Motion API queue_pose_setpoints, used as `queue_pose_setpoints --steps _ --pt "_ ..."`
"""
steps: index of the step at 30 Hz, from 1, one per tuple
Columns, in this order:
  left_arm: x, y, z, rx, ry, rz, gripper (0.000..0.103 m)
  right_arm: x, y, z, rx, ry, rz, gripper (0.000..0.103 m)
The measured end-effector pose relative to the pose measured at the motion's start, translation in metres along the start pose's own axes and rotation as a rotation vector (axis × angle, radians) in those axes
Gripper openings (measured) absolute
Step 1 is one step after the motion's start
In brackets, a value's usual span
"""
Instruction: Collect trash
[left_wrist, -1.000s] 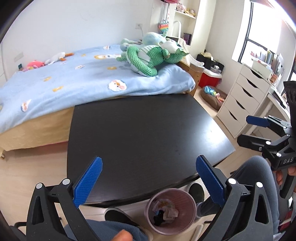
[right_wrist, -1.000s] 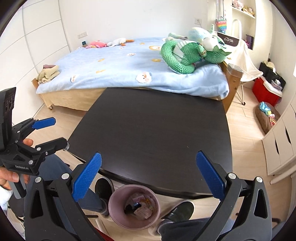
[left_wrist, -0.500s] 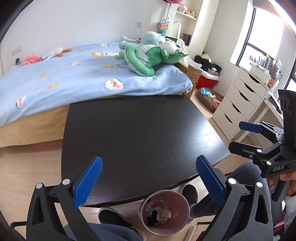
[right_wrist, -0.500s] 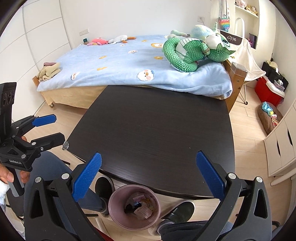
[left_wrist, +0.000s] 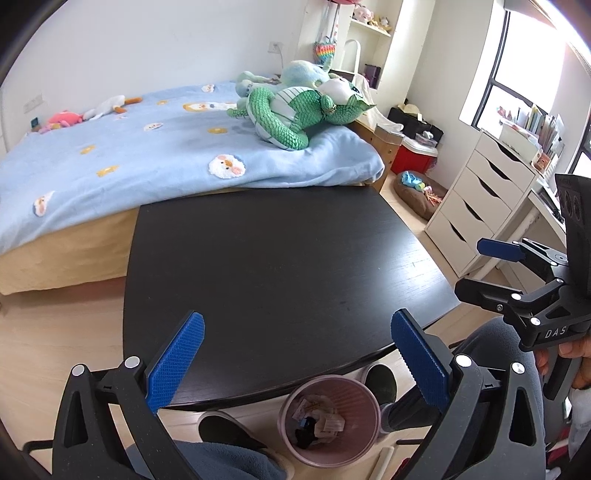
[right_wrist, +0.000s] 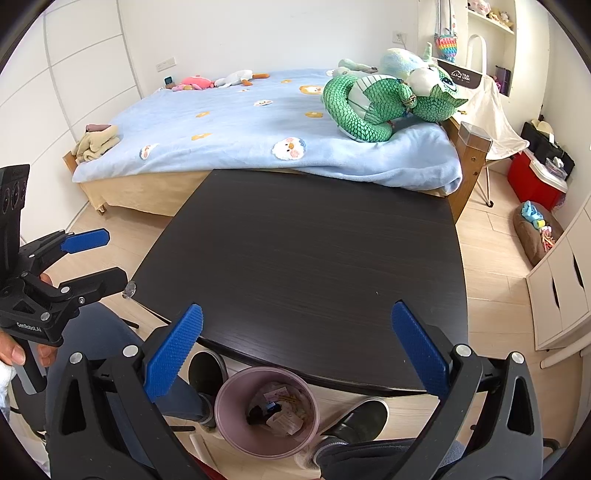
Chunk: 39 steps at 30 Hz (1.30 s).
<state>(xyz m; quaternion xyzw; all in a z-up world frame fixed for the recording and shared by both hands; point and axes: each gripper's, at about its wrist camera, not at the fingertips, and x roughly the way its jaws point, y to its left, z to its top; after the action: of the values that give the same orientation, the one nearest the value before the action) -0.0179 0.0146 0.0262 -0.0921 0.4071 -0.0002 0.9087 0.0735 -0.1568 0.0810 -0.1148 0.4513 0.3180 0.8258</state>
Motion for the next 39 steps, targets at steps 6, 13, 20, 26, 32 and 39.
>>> queue_pose_setpoints --steps 6,13,20,26,32,39 --pt "0.0023 0.0004 0.0004 -0.011 0.007 -0.003 0.097 0.0001 -0.0009 -0.0007 0.0 0.001 0.0 0.1" --pt "0.0035 0.0005 0.0007 -0.011 0.008 -0.004 0.097 0.0008 -0.0023 -0.0021 0.002 0.002 0.0 0.1" --pt "0.0062 -0.0022 -0.0005 -0.007 0.016 0.0 0.097 0.002 -0.0032 -0.0046 0.003 0.004 0.001 0.1" --pt "0.0063 -0.0022 -0.0003 -0.006 0.017 0.001 0.097 0.0024 -0.0035 -0.0061 0.002 0.005 0.002 0.1" --pt "0.0072 -0.002 -0.0009 -0.006 0.017 0.0 0.097 0.0027 -0.004 -0.0073 0.002 0.005 0.001 0.1" --pt "0.0072 -0.002 -0.0013 -0.008 0.016 -0.007 0.097 0.0024 -0.0035 -0.006 0.002 0.005 0.001 0.1"
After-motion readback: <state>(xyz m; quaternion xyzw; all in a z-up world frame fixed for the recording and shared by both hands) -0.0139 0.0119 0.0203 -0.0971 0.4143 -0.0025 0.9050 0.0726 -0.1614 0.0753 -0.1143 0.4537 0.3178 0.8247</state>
